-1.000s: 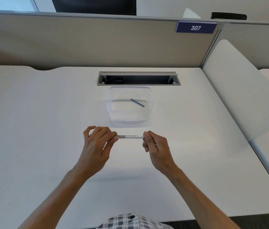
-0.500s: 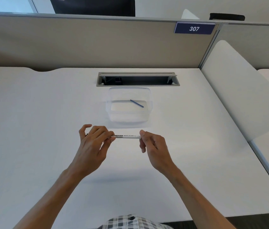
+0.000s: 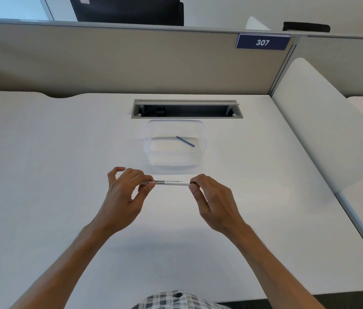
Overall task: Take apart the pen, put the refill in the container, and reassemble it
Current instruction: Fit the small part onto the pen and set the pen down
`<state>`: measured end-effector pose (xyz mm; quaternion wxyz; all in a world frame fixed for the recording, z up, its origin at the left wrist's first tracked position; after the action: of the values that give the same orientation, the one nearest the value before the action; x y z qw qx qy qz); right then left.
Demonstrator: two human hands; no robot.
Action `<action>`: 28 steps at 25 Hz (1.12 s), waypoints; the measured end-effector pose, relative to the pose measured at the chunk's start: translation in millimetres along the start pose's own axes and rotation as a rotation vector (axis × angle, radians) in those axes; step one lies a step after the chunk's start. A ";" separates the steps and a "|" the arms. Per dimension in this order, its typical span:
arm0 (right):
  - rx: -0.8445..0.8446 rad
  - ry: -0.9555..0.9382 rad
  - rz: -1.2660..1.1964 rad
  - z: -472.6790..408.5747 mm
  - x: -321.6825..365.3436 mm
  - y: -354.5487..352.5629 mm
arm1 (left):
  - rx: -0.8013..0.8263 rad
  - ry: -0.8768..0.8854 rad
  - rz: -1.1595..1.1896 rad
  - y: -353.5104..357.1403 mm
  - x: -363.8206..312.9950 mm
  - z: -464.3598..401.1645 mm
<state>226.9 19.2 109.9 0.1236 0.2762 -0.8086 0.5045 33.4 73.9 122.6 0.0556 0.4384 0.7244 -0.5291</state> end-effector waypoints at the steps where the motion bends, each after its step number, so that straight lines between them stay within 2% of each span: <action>1: 0.005 0.005 -0.012 -0.8 -0.2 -0.3 | 0.003 0.001 0.013 -0.6 -0.8 -1.3; 3: 0.040 0.025 -0.063 -1.8 0.0 1.9 | 0.007 0.005 0.025 -1.4 -2.8 -2.6; 7: 0.137 0.161 -0.344 0.4 -4.0 11.5 | -0.013 0.031 0.006 -5.3 -8.4 -2.1; 12: 0.138 0.395 -0.751 1.4 -9.9 23.7 | -0.071 0.097 -0.102 -10.7 -15.6 -1.5; 14: 0.149 0.436 -0.813 0.6 -11.2 26.9 | -0.055 0.100 -0.123 -9.5 -13.4 -2.4; 16: 0.167 0.387 -0.659 1.7 -11.8 25.3 | -0.020 0.080 -0.122 -7.5 -8.9 -4.4; 18: 0.153 0.251 -0.326 2.2 -8.8 18.1 | 0.015 0.048 -0.093 -5.6 -4.2 -5.2; 20: 0.056 0.100 -0.091 -0.2 -0.7 6.2 | 0.042 0.016 -0.037 -3.4 -0.5 -4.2; 22: -0.032 -0.043 0.042 -3.2 9.4 -1.6 | 0.058 -0.027 0.049 -2.2 2.6 -3.7; 25: -0.067 -0.116 0.080 -3.8 13.5 -2.5 | 0.080 -0.069 0.119 -1.1 4.7 -4.4; 28: -0.042 -0.038 -0.046 -0.4 5.3 0.9 | 0.083 -0.058 0.111 -0.9 1.4 -5.1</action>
<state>222.0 18.2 112.0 0.1257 0.3014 -0.8146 0.4793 33.9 78.8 124.7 0.0878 0.4644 0.6745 -0.5672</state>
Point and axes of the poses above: each hand's wrist, its own z-axis away from the middle knuckle, its own y-axis out of the palm, x = y × z, the point moved 8 cm from there along -z, towards the middle knuckle, and after that the axes turned 3 degrees about -y, right-handed, at the moved point
